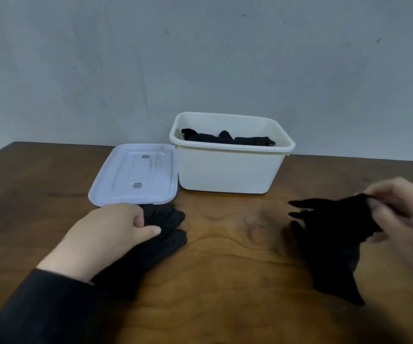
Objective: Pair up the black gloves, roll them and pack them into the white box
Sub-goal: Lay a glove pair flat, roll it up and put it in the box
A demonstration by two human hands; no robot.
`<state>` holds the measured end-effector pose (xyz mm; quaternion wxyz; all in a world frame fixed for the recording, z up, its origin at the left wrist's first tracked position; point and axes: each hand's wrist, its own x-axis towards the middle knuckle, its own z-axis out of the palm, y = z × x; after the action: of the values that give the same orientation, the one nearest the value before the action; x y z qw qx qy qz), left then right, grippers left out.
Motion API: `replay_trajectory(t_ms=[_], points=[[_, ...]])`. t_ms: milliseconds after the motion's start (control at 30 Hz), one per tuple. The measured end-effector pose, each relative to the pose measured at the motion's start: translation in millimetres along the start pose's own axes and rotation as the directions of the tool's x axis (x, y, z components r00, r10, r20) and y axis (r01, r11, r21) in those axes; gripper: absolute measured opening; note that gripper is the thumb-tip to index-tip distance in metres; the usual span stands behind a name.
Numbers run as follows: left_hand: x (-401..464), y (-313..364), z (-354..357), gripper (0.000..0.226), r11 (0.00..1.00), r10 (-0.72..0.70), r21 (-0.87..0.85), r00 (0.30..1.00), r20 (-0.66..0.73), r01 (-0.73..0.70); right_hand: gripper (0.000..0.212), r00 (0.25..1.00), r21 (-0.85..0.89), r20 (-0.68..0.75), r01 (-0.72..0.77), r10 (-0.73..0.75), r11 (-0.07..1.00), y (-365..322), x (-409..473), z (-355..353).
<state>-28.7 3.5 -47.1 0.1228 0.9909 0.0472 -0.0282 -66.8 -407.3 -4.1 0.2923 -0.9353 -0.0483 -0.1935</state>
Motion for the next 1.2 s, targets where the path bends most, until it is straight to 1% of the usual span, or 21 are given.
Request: replay_trajectory(t_ms=[33, 67, 100, 133, 200, 233, 367, 400, 467, 567, 633, 700, 733, 767, 833, 900, 933, 1000, 1067, 1133, 1200], points=[[-1.1, -7.1, -0.3, 0.041, 1.0, -0.021, 0.017, 0.995, 0.096, 0.019, 0.013, 0.998, 0.087, 0.049, -0.036, 0.032, 0.996, -9.4, 5.9, -2.0], [-3.1, -11.1, 1.4, 0.04, 1.0, -0.023, 0.013, 0.983, 0.181, 0.021, 0.025, 0.997, 0.16, 0.057, -0.063, 0.055, 0.985, -19.9, 11.3, -1.4], [-4.8, -12.7, 3.8, 0.038, 1.0, -0.011, 0.007, 0.97, 0.242, 0.009, 0.035, 0.996, 0.207, 0.041, -0.091, 0.084, 0.974, -25.2, 18.4, 3.7], [-6.7, -12.1, 5.7, 0.037, 1.0, 0.005, 0.008, 0.961, 0.275, -0.008, 0.036, 0.994, 0.242, 0.054, -0.108, 0.098, 0.964, -34.3, 24.4, 9.1], [-8.7, -12.8, 8.0, 0.033, 1.0, 0.017, 0.016, 0.955, 0.295, -0.023, 0.012, 0.992, 0.246, 0.084, -0.112, 0.093, 0.963, -52.9, 35.3, 23.8], [-8.6, -13.5, 9.0, 0.031, 0.999, 0.017, 0.023, 0.954, 0.3, -0.025, 0.007, 0.994, 0.237, 0.065, -0.098, 0.085, 0.967, -60.0, 39.5, 30.9], [-6.2, -16.6, 12.1, 0.019, 0.997, 0.033, 0.054, 0.966, 0.255, -0.048, 0.006, 0.987, 0.131, -0.14, 0.103, -0.084, 0.986, -88.5, 30.6, 55.4], [-6.4, -16.5, 12.2, 0.016, 0.996, 0.036, 0.067, 0.971, 0.235, -0.054, 0.007, 0.98, 0.097, -0.133, 0.161, -0.148, 0.982, -88.9, 21.9, 65.2], [-6.8, -14.4, 11.9, 0.019, 0.997, 0.04, 0.064, 0.985, 0.166, -0.051, 0.011, 0.969, 0.003, 0.018, 0.246, -0.246, 0.969, -81.3, 1.2, 89.8], [-6.9, -11.0, 9.6, 0.032, 1.0, 0.012, -0.017, 1.0, 0.022, -0.011, 0.012, 0.906, -0.101, 0.318, 0.327, -0.281, 0.94, -61.3, -30.7, 125.4], [-6.4, -8.3, 5.0, 0.035, 0.985, -0.029, -0.171, 0.994, -0.109, 0.01, 0.011, 0.866, -0.096, 0.376, 0.39, -0.329, 0.916, -48.3, -43.1, 141.3], [-6.8, -3.4, 1.1, 0.035, 0.914, -0.067, -0.405, 0.979, -0.192, -0.017, 0.023, 0.861, -0.05, 0.385, 0.38, -0.333, 0.924, -41.5, -46.2, 146.3], [-8.5, 1.5, -0.4, 0.037, 0.842, -0.086, -0.538, 0.973, -0.213, -0.044, 0.031, 0.869, -0.025, 0.381, 0.349, -0.314, 0.937, -39.6, -45.2, 146.3], [-10.3, 7.0, -0.5, 0.04, 0.743, -0.108, -0.666, 0.97, -0.216, -0.065, 0.037, 0.877, -0.003, 0.375, 0.326, -0.301, 0.945, -39.3, -44.4, 145.1], [-14.7, 19.8, -0.7, 0.042, 0.487, -0.128, -0.87, 0.978, -0.162, -0.08, 0.04, 0.886, 0.027, 0.352, 0.314, -0.303, 0.949, -42.1, -43.7, 142.4], [-15.0, 37.2, 0.7, 0.034, 0.279, -0.067, -0.958, 0.994, -0.088, -0.066, 0.049, 0.905, 0.096, 0.305, 0.282, -0.298, 0.955, -50.1, -44.2, 135.9], [-14.6, 47.5, 2.2, 0.03, 0.215, -0.021, -0.975, 0.998, -0.056, -0.05, 0.059, 0.909, 0.15, 0.288, 0.268, -0.302, 0.952, -54.8, -43.4, 132.6], [-16.3, 71.2, 4.8, 0.027, 0.153, 0.065, -0.988, 0.998, -0.018, -0.028, 0.079, 0.911, 0.245, 0.263, 0.255, -0.318, 0.935, -65.4, -40.3, 127.5], [-16.7, 91.2, 12.1, 0.026, 0.155, 0.14, -0.987, 0.99, -0.009, -0.031, 0.081, 0.923, 0.272, 0.199, 0.271, -0.329, 0.923, -74.2, -35.5, 124.6], [-18.7, 101.8, 16.9, 0.04, 0.158, 0.188, -0.987, 0.982, -0.009, -0.04, 0.06, 0.935, 0.245, 0.071, 0.321, -0.347, 0.915, -79.2, -28.5, 121.7], [-16.7, 103.7, 20.4, 0.033, 0.116, 0.219, -0.991, 0.975, -0.038, -0.065, 0.037, 0.932, 0.22, -0.031, 0.359, -0.361, 0.907, -82.0, -17.2, 113.4]])
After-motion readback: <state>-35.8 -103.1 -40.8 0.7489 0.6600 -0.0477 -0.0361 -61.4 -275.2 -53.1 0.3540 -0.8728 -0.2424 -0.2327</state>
